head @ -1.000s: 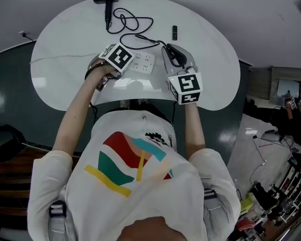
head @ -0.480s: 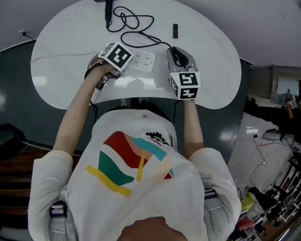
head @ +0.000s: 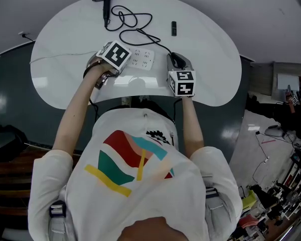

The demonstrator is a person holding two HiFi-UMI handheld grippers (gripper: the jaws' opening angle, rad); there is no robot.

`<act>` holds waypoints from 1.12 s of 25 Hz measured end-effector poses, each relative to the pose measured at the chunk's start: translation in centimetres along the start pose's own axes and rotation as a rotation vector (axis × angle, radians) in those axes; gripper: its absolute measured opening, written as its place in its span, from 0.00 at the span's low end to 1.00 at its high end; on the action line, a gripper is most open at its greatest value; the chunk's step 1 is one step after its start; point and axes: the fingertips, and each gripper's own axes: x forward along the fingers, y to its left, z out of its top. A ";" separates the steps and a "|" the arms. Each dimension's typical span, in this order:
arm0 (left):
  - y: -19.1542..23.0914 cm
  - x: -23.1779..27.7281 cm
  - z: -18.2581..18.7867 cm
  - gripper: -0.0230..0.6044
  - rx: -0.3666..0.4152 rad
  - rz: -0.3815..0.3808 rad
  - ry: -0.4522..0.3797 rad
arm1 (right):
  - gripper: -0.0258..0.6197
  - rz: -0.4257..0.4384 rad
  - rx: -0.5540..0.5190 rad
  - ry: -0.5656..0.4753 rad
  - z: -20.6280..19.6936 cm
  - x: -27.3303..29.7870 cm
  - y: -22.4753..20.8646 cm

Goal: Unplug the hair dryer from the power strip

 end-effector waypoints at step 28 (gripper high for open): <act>-0.6 0.1 0.0 0.20 -0.009 -0.028 -0.020 | 0.22 0.034 0.116 -0.075 2.2 -2.7 0.9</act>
